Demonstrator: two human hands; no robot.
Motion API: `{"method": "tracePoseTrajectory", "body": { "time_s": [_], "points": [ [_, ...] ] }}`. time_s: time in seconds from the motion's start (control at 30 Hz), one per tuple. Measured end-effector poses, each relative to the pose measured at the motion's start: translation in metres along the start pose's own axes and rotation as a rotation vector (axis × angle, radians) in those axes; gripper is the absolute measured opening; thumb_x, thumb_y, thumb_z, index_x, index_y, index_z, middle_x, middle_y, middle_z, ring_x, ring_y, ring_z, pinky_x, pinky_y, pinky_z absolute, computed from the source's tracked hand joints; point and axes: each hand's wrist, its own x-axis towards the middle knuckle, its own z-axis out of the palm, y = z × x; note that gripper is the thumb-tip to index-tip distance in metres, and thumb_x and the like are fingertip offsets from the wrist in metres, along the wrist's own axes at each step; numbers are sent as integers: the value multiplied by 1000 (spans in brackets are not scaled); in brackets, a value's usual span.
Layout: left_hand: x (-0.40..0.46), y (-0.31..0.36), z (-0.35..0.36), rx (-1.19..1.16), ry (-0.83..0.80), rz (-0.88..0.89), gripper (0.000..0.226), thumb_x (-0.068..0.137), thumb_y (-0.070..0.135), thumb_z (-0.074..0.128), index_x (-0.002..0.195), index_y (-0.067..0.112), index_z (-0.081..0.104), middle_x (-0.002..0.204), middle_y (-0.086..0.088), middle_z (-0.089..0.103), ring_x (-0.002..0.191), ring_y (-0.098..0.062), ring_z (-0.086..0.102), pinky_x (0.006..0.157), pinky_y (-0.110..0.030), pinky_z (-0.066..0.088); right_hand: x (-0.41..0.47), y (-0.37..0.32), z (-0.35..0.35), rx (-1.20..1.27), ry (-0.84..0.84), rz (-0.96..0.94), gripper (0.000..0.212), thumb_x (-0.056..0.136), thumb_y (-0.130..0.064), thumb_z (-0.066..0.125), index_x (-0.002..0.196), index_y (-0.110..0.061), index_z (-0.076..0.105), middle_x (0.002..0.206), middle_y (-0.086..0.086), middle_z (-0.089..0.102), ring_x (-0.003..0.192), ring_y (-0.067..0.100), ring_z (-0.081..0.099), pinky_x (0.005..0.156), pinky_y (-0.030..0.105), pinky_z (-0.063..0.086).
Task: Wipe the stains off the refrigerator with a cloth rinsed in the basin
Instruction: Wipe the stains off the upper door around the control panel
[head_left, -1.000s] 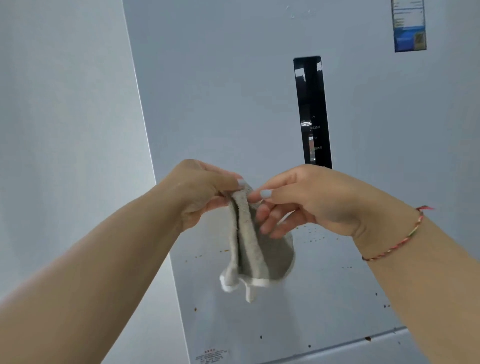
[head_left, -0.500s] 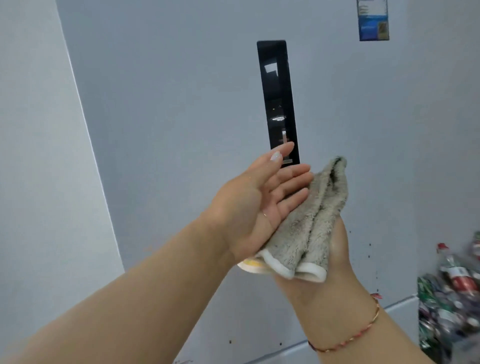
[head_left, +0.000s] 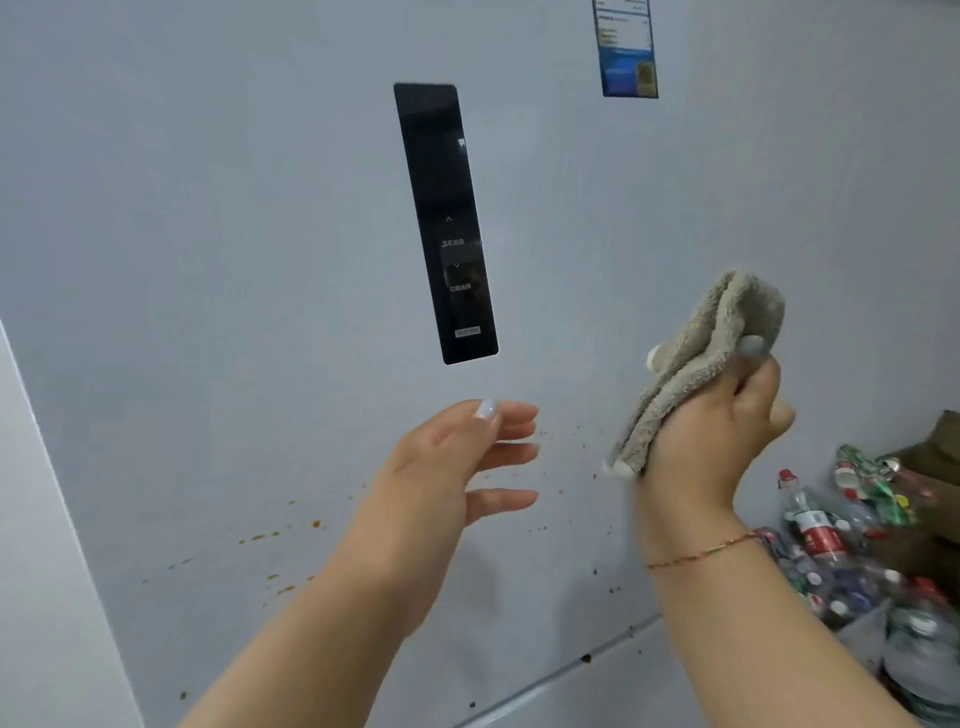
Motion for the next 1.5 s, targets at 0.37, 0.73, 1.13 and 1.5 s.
{"method": "tracePoseTrajectory", "body": {
  "time_s": [0.37,0.73,1.13,1.5],
  "points": [
    [-25,-20,-12,136,136,88,28,85,34,51,83,21,75,87,-3,73,83,-19,69,74,-37,58,2,102,14,-589,-266,-332,70,91,-48,18,149,-10,22,153,12,24,142,28,18,114,43,16],
    [-31,-10,-63,231,447,-11,32,98,14,47,80,12,73,78,-6,72,71,-17,66,71,-37,54,-83,70,44,-627,-377,-566,61,95,-41,28,146,-7,30,148,18,30,134,36,27,111,52,22],
    [-59,24,-133,247,707,86,29,96,17,49,81,9,72,75,-8,70,67,-17,64,57,-29,51,-200,35,79,-401,-687,-1016,41,96,-32,45,132,-17,55,144,13,45,135,28,36,117,42,20],
    [-60,41,-159,246,717,115,30,96,21,52,76,9,71,69,-7,70,62,-19,62,51,-22,51,-260,42,76,-317,-1198,-1454,44,94,-27,48,137,-16,51,145,5,45,140,24,32,119,39,15]
  ]
}}
